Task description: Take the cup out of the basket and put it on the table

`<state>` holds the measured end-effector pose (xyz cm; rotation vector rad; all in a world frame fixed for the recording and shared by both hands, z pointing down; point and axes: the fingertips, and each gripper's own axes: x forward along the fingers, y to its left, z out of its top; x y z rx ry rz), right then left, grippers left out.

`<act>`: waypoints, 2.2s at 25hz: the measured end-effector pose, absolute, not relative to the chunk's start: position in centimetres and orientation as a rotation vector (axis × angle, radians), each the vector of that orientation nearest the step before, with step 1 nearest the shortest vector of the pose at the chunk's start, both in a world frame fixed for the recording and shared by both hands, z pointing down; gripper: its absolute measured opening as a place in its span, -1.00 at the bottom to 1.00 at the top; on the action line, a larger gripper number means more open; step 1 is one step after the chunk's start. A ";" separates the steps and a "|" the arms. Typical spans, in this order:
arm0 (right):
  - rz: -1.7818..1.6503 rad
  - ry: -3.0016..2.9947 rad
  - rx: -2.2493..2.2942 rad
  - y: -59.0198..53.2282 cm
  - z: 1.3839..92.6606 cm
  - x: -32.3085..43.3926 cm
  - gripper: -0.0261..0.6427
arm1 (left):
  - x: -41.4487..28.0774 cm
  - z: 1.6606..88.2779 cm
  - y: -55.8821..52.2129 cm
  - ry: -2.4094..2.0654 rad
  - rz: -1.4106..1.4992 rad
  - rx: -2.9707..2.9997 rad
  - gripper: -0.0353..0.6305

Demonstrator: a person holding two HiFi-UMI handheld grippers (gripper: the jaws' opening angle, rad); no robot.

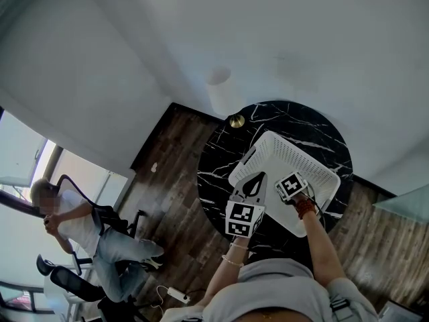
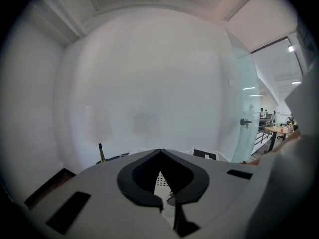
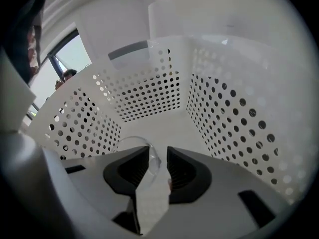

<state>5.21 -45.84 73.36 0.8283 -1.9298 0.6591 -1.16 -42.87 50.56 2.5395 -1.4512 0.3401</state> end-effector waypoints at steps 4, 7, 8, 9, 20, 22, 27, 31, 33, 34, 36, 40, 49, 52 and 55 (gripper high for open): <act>0.716 -1.934 0.820 -45.9 73.7 5.0 -0.59 | -1.3 50.6 -43.3 -1.452 0.345 2.537 -0.88; 0.773 -1.941 0.811 -45.8 73.9 5.0 -0.59 | -1.2 50.6 -43.4 -1.445 0.352 2.541 -0.88; 0.771 -1.941 0.810 -45.8 73.9 5.0 -0.59 | -1.1 50.7 -43.4 -1.441 0.353 2.540 -0.88; 0.759 -1.939 0.810 -45.8 73.9 5.0 -0.60 | -1.1 50.8 -43.5 -1.439 0.355 2.540 -0.88; 0.724 -1.928 0.831 -45.8 73.7 5.1 -0.64 | -0.7 51.0 -43.7 -1.421 0.371 2.546 -0.88; 0.716 -1.927 0.835 -45.8 73.6 5.2 -0.65 | -0.7 51.1 -43.6 -1.416 0.367 2.545 -0.88; 0.721 -1.925 0.861 -45.6 73.6 5.6 -0.67 | -0.7 51.1 -43.6 -1.409 0.372 2.550 -0.88; 0.730 -1.932 0.877 -45.8 73.5 5.9 -0.68 | -0.8 51.1 -43.8 -1.410 0.366 2.550 -0.88; 0.740 -1.935 0.891 -45.9 73.5 6.1 -0.69 | -0.8 51.2 -44.0 -1.409 0.368 2.549 -0.88; 0.751 -1.939 0.898 -45.9 73.5 6.1 -0.70 | -0.8 51.3 -44.0 -1.407 0.370 2.548 -0.88; 0.789 -1.971 0.893 -45.7 73.2 5.4 -0.70 | -0.8 51.4 -44.1 -1.404 0.381 2.551 -0.88; 0.774 -1.948 0.913 -46.0 73.4 6.1 -0.72 | -0.7 51.9 -44.3 -1.401 0.421 2.558 -0.88; 0.788 -1.946 0.944 -46.2 73.4 6.5 -0.73 | -1.3 52.6 -44.6 -1.408 0.450 2.559 -0.88; 0.833 -1.963 0.949 -46.2 73.5 6.2 -0.74 | -1.3 52.9 -44.6 -1.405 0.454 2.557 -0.88; 0.844 -1.964 0.957 -46.0 73.5 6.1 -0.75 | -1.4 53.2 -44.5 -1.398 0.455 2.555 -0.88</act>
